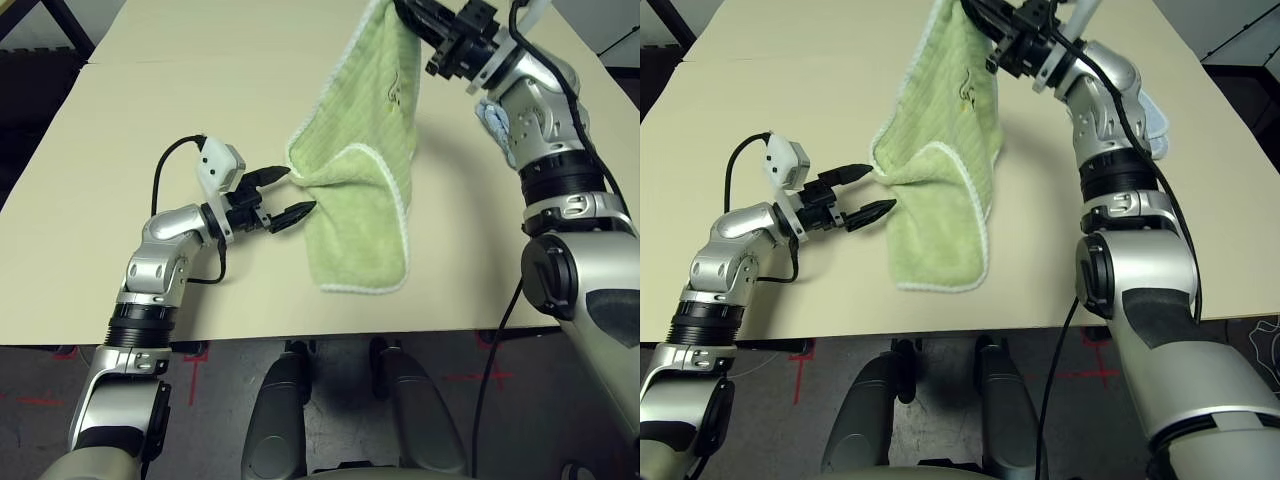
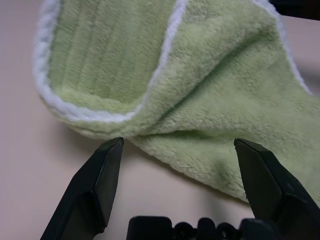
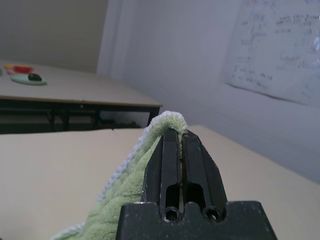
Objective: Fold the towel and set it aside.
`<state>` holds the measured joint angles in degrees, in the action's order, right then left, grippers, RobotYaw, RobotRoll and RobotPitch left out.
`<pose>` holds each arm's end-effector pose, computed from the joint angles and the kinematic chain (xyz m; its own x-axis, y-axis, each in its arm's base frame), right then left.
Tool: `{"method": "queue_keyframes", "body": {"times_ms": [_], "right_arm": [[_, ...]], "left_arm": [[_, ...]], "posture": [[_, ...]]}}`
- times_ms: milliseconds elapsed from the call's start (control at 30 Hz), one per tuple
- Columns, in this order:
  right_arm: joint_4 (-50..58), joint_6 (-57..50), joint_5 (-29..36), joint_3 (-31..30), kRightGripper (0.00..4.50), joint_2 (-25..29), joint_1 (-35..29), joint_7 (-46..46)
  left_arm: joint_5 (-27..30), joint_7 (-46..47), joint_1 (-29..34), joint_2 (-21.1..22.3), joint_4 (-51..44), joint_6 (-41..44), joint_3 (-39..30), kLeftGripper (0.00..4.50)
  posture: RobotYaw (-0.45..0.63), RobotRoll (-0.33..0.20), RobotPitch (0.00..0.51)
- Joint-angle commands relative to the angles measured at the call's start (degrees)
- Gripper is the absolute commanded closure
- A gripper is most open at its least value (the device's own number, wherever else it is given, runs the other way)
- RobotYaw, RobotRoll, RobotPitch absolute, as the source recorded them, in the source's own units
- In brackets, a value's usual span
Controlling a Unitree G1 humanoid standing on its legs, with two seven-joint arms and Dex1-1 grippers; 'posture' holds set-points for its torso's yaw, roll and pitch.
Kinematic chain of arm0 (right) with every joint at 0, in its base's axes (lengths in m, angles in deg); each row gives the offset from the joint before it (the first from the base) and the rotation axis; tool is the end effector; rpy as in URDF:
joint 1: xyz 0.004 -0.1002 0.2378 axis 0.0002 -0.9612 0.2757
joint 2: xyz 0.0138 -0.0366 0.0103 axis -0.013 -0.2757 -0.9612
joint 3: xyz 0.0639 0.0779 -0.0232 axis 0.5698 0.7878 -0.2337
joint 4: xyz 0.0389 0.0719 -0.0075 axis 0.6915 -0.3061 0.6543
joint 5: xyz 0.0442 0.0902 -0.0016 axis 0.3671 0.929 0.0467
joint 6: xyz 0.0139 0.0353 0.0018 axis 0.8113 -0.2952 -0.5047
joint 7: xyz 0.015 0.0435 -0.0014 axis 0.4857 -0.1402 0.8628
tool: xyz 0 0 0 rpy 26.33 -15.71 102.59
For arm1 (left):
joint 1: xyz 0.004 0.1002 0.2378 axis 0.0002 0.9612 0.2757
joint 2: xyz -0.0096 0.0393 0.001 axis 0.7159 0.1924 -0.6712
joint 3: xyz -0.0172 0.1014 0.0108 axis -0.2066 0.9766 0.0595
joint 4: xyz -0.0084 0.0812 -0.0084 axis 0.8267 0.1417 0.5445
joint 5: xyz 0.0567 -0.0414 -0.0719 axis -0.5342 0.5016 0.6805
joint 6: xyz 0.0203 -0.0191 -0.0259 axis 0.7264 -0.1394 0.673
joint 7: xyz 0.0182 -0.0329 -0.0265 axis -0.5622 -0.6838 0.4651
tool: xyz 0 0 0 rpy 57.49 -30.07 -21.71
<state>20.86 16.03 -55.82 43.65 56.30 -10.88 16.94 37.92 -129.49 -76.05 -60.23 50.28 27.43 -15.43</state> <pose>0.3576 -0.1574 0.3222 0.3809 0.7772 0.5009 -0.6428 0.6120 -0.4608 0.2949 0.2216 0.1641 0.5731 -0.8193 -0.0153 0.7994 0.5549 0.2304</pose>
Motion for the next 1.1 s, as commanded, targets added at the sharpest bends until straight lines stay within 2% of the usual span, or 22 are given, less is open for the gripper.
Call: {"method": "queue_keyframes", "body": {"times_ms": [33, 300, 500, 800, 867, 1000, 1100], "right_arm": [[1.2, 2.0, 2.1, 0.5, 4.47, -1.2, 4.0, 0.4], [-1.7, 5.8, 3.2, 2.0, 4.47, -0.8, 11.8, -1.9], [-4.5, 7.6, 3.0, 2.5, 4.47, 0.2, 13.8, -2.4], [-8.3, 9.7, 3.4, 3.5, 4.47, 1.3, 18.5, -3.8], [-9.2, 10.1, 3.3, 3.6, 4.47, 1.5, 19.4, -4.1], [-10.2, 10.8, 3.1, 3.7, 4.47, 1.6, 20.3, -3.9], [-10.4, 11.2, 3.0, 3.7, 4.47, 1.7, 20.8, -3.9]], "left_arm": [[-1.0, -0.4, -1.6, -0.4, 2.7, -1.1, 0.7, 0.00], [-0.3, -1.2, -2.5, 0.3, 3.3, -1.3, -0.1, 0.00], [0.8, -0.2, -3.7, 1.2, 0.9, -0.6, -2.2, 0.00], [6.8, -1.6, -2.1, 2.1, -8.0, 9.1, -2.3, 0.00], [8.0, -2.6, -1.5, 3.2, -9.6, 12.4, -1.8, 0.00], [9.5, -6.6, 1.7, 8.1, -12.0, 19.5, 0.0, 0.00], [8.2, -6.7, 4.5, 9.9, -10.2, 19.2, -0.3, 0.00]], "posture": [[-0.02, 0.000, 0.203], [-0.01, 0.000, 0.205], [0.00, 0.000, 0.210], [0.01, 0.000, 0.204], [0.01, 0.000, 0.202], [0.01, 0.000, 0.199], [0.01, 0.000, 0.197]]}}
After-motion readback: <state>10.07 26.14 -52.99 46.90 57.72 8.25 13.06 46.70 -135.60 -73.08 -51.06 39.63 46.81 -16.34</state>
